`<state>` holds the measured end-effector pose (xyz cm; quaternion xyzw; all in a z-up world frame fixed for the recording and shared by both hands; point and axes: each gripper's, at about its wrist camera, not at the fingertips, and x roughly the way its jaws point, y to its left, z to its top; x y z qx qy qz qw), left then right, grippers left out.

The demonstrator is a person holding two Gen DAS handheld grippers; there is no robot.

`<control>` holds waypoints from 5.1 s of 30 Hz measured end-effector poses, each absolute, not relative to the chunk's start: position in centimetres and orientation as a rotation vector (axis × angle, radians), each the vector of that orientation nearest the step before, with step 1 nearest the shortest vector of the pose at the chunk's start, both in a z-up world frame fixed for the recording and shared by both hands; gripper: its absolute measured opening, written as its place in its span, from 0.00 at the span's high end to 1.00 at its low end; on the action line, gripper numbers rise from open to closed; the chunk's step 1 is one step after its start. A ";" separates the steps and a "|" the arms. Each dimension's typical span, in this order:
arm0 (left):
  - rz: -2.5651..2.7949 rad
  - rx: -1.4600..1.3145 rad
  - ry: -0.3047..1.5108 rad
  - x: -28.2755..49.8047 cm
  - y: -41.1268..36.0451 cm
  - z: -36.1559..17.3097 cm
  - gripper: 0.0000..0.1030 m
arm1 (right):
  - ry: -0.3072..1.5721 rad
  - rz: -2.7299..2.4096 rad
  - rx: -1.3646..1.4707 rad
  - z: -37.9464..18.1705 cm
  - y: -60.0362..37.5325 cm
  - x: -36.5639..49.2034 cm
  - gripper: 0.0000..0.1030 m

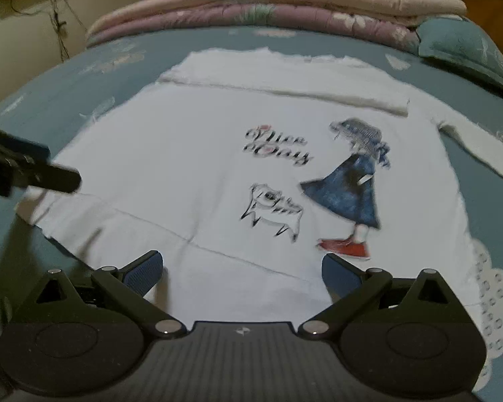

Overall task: Fold clothes
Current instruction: 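Move the right gripper across the shirt body toward the sleeve cuff, then grasp the white sleeve cuff with the right gripper, then lift the sleeve and fold it across the shirt body toward the collar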

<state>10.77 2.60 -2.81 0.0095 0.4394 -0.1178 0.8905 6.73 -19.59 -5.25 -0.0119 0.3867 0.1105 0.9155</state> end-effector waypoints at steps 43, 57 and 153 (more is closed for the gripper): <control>-0.377 0.124 0.908 10.8 -7.4 -5.2 0.01 | 0.649 -0.102 0.481 -4.5 -42.9 4.9 0.00; -0.379 0.121 0.928 13.3 -9.6 -6.4 0.01 | 0.435 -0.315 0.852 -7.3 -59.7 7.1 0.00; -0.710 0.225 0.915 13.5 -2.7 -3.4 0.01 | 0.454 -0.103 0.466 3.9 -42.9 30.7 0.00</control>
